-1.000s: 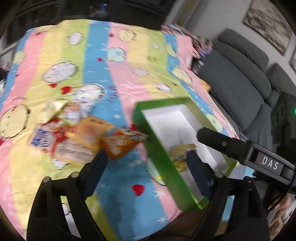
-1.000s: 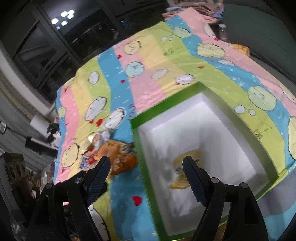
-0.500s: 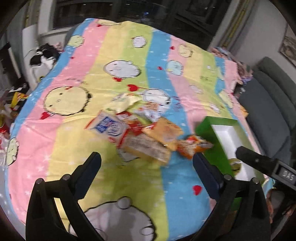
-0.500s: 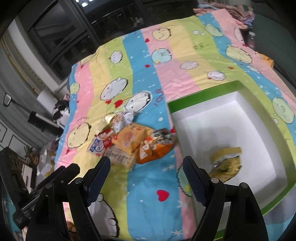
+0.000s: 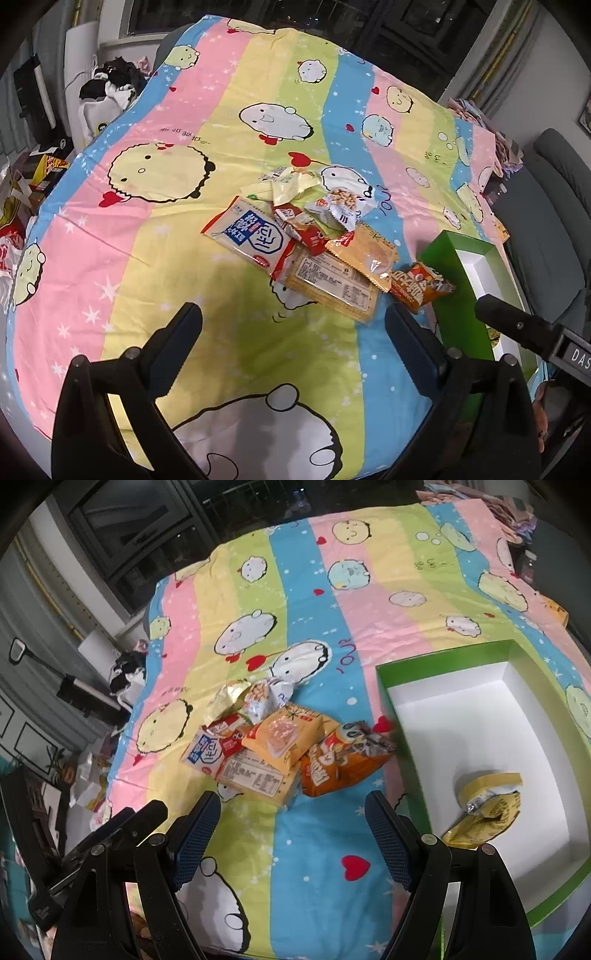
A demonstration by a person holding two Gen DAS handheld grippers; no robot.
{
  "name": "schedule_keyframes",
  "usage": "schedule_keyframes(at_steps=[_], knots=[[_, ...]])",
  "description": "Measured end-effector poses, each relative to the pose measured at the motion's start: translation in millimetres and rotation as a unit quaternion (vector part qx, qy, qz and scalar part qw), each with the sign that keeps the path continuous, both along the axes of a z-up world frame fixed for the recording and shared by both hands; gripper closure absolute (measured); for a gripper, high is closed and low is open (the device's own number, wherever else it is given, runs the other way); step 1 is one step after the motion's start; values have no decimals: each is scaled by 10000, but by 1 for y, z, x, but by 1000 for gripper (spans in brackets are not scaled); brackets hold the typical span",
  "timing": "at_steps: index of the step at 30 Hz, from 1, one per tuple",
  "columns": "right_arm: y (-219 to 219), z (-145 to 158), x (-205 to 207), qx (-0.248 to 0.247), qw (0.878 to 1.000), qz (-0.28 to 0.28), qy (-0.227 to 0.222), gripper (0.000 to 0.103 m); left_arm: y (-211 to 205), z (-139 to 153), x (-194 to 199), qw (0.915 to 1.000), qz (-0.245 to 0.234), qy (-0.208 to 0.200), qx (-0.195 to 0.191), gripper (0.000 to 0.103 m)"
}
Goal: Organize snacks
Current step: 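Open the right tool to drop the yellow bag into the box, then move the right tool back to the pile toward a pale cracker packet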
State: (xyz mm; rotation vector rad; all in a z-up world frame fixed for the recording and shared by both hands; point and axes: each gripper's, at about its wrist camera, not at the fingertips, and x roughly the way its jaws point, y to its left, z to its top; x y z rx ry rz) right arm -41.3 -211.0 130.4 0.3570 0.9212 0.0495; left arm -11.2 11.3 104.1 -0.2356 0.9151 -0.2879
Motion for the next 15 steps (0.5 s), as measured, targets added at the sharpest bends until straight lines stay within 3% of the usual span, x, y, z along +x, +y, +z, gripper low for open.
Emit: schedule_keyframes(at_steps=[15], knots=[[20, -3, 23, -37, 9994, 321, 135, 22, 15, -10, 9, 9997, 154, 191, -56, 3]])
